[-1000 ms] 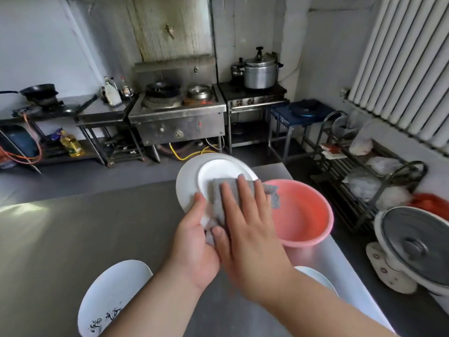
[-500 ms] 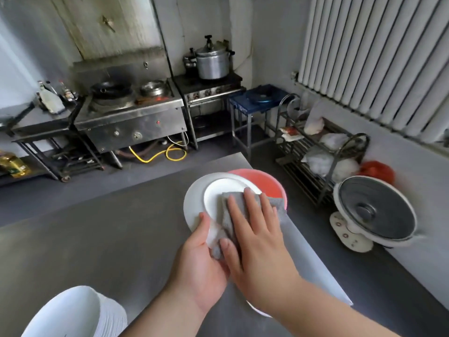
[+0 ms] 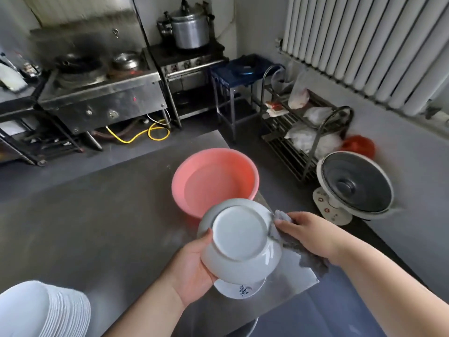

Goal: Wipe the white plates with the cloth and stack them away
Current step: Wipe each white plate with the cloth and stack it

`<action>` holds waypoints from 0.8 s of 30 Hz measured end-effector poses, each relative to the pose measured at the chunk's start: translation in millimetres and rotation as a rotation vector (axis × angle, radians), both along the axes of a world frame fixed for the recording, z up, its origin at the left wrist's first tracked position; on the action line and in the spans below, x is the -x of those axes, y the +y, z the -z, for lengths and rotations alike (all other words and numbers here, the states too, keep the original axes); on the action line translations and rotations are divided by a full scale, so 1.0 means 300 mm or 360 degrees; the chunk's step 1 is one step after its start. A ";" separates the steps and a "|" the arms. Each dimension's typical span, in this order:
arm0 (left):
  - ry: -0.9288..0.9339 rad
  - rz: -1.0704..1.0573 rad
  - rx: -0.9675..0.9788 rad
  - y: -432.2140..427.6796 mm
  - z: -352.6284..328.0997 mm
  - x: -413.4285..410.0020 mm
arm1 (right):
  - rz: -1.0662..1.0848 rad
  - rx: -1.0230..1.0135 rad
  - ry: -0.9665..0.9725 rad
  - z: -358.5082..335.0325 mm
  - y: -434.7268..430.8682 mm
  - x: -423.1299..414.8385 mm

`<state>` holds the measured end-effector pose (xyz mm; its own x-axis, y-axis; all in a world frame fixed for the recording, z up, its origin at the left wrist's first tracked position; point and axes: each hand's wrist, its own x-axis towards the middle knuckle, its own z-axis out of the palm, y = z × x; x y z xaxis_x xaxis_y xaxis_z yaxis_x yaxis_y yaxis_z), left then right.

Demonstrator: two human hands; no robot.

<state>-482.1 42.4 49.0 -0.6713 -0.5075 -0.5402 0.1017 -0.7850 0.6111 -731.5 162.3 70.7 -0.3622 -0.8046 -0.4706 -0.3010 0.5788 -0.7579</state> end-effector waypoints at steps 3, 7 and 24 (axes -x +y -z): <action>-0.0244 0.0072 0.0211 0.002 0.059 0.009 | 0.0036 -0.0161 -0.0550 0.095 0.022 0.025; -0.0627 0.0170 0.0424 0.006 0.148 0.016 | 0.0036 -0.0253 -0.0338 0.203 0.010 0.014; -0.1730 0.0229 0.1064 -0.064 0.575 -0.026 | -0.0054 -0.0255 0.0058 0.541 -0.068 -0.115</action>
